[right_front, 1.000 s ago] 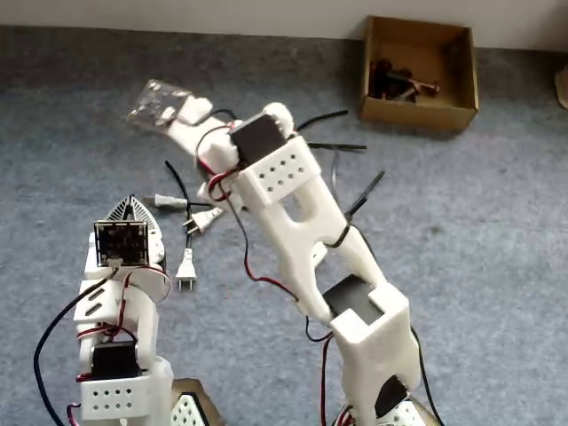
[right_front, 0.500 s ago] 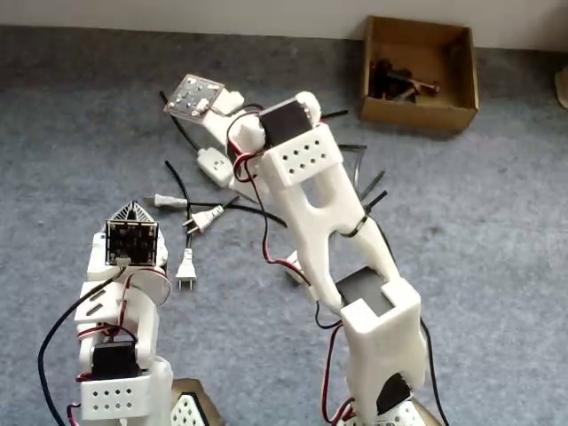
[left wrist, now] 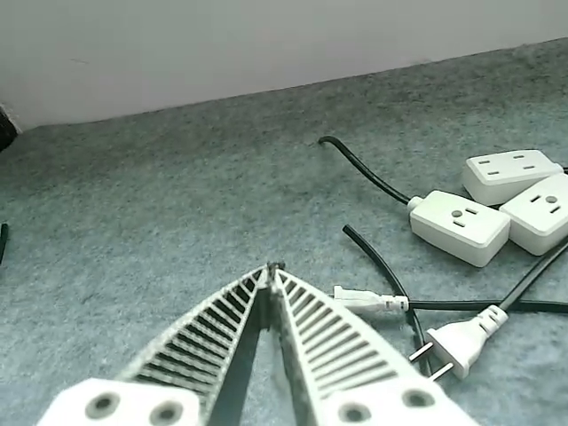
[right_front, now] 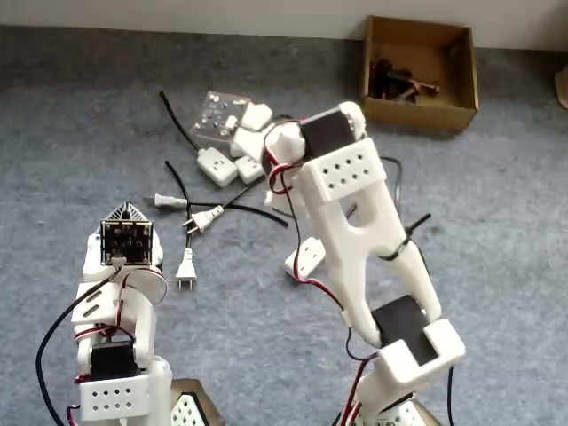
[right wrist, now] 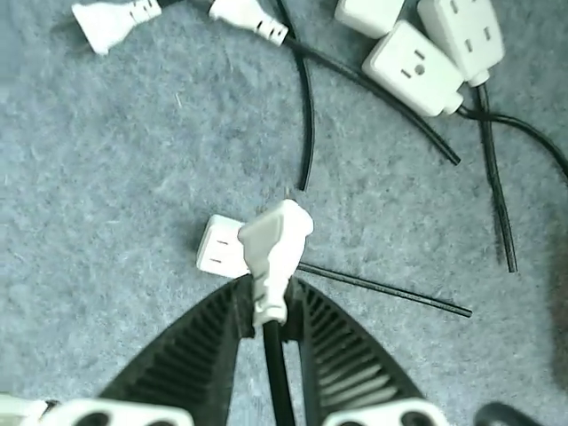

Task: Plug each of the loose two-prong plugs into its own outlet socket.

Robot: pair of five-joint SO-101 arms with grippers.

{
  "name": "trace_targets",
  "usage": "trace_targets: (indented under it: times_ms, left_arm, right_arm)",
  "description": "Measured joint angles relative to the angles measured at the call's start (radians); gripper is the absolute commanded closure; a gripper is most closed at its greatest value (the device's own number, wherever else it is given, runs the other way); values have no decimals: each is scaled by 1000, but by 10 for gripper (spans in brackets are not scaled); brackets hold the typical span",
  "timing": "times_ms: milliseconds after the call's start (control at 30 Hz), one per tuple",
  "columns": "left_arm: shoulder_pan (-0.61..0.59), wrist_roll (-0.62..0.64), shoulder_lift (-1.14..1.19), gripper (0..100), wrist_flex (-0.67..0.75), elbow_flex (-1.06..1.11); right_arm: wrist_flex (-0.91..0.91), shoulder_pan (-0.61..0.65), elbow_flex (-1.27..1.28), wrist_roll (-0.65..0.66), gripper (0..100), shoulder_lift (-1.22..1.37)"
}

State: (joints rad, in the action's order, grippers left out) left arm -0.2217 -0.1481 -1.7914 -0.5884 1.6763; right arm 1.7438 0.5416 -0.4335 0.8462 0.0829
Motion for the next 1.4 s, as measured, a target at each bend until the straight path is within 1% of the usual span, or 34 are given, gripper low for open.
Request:
trace_targets:
  times_ms: [167, 333, 467, 700, 933, 1133, 1400]
  left_arm:
    - [0, 0, 0, 993, 0, 0]
    - [0, 0, 0, 993, 0, 0]
    - [0, 0, 0, 993, 0, 0]
    - [0, 0, 0, 993, 0, 0]
    - [0, 0, 0, 993, 0, 0]
    - [0, 0, 0, 993, 0, 0]
    - [0, 0, 0, 993, 0, 0]
  right_arm:
    - [0, -49, 95, 141, 993, -71]
    - [0, -100, 180, 287, 993, -84]
    - [0, -104, 233, 397, 993, -86]
    - [0, -104, 304, 534, 993, -86]
    - [0, -104, 334, 585, 993, -86]
    - [0, -104, 334, 586, 993, -86]
    - [0, -55, 334, 586, 993, -86]
